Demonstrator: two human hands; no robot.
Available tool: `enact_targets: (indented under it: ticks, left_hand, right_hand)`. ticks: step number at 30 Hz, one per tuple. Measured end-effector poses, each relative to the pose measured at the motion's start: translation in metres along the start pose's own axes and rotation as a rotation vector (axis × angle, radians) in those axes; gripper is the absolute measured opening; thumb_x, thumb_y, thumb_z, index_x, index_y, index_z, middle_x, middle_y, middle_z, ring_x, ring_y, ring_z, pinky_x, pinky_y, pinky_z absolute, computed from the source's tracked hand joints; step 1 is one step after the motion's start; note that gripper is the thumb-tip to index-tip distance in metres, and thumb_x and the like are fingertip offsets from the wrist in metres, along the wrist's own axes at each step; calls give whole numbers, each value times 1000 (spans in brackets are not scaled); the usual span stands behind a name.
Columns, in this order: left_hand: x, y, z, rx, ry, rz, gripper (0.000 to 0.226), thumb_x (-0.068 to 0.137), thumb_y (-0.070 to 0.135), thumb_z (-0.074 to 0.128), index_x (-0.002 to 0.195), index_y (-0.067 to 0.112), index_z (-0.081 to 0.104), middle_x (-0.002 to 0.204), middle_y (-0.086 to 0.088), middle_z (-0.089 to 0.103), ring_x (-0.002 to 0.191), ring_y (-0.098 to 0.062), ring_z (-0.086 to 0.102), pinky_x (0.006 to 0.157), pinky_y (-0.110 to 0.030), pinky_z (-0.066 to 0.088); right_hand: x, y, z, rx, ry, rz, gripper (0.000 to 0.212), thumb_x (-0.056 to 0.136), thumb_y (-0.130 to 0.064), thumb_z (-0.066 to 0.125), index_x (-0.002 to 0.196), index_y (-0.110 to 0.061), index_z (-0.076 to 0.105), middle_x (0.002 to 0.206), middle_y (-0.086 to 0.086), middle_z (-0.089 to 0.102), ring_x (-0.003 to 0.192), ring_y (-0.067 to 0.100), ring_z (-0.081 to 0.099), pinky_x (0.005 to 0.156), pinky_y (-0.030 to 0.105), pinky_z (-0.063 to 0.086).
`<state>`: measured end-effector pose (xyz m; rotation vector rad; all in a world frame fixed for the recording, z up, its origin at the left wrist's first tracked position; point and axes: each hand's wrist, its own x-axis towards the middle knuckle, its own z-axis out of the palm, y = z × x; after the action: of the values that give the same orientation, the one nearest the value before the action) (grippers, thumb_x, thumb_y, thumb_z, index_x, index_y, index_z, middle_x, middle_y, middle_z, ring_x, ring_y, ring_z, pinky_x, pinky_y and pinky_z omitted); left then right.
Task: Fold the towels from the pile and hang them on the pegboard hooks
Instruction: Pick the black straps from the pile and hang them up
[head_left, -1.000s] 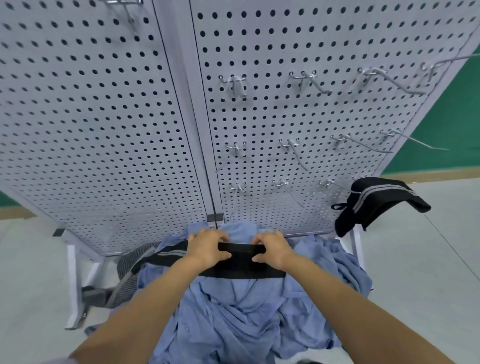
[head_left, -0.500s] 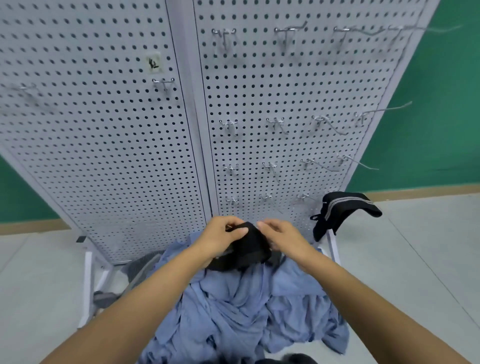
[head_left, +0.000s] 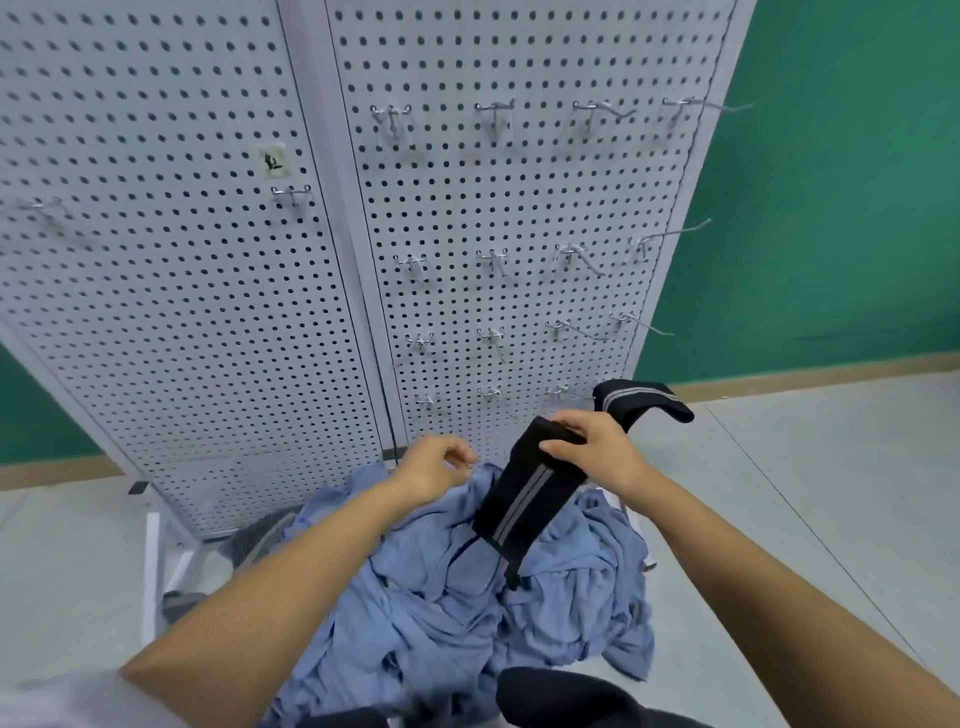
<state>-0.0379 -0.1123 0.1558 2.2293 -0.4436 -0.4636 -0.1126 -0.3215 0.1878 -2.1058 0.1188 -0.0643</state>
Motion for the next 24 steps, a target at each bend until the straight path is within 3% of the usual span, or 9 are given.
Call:
enact_targets:
  ticks: [5,8,9,11,13,14,17,21,24]
  left_hand:
    - [45,-38,33,363,-219,61,52,85,-3,57,134,13,49,132,-2,50,118,-23,52,94,-29,42]
    - [78,-47,67,320,-250,155,18,88,-3,50,92,5,66,86,-7,70,77,-17,68,68,-26,54]
    - [84,-44,74,212,-252,108,24,91,-4,47,79,3,66,71,-8,68,62,-13,65,59,-22,51]
    - [89,-46,81,428,-270,189,26,88,-10,47,80,3,69,79,-11,67,71,-10,58,64,-24,46]
    - [102,-64,92,313,-247,143,31,77,-16,50,74,10,67,85,-15,65,79,-18,56,72,-47,44]
    - [102,-67,92,292,-274,93,28,76,-13,52,71,11,66,86,-16,66,81,-22,59,84,-40,53]
    - [96,-76,83,441,-177,-2,15,86,7,55,80,17,64,98,-13,69,89,-24,62,79,-28,46]
    - [92,-100,70,561,-165,-191,18,92,12,52,91,4,68,93,-12,65,102,-30,61,80,-30,44]
    - [88,-92,60,574,-241,-208,29,88,10,59,61,16,51,72,-4,52,74,-22,56,62,-25,38]
  right_hand:
    - [7,15,-13,64,-111,-69,9,87,0,65,94,-5,68,82,-3,66,74,2,63,74,17,51]
    - [15,22,-21,98,-128,-94,13,86,0,65,92,-10,68,83,-5,68,77,4,65,74,18,51]
    - [17,23,-24,101,-127,-98,14,86,0,65,91,-12,69,83,-6,69,77,4,65,74,17,51]
    - [21,27,-30,113,-108,-99,16,86,1,64,90,-14,69,81,-8,70,76,1,65,71,14,49]
    - [23,29,-38,102,-73,-106,17,86,1,65,90,-16,68,84,-7,69,76,-1,64,70,11,47]
    - [24,31,-42,88,-55,-109,18,86,0,65,90,-17,68,85,-7,69,76,-2,64,70,11,47]
    - [23,32,-51,75,36,-117,23,86,0,65,86,-23,66,83,-7,67,72,-7,61,69,8,45]
    - [21,26,-63,124,130,-136,22,87,-2,64,85,-23,67,76,-12,68,70,-2,62,67,10,47]
    - [21,10,-66,58,171,-167,18,87,-5,66,87,-23,67,79,-11,68,69,-2,61,67,11,47]
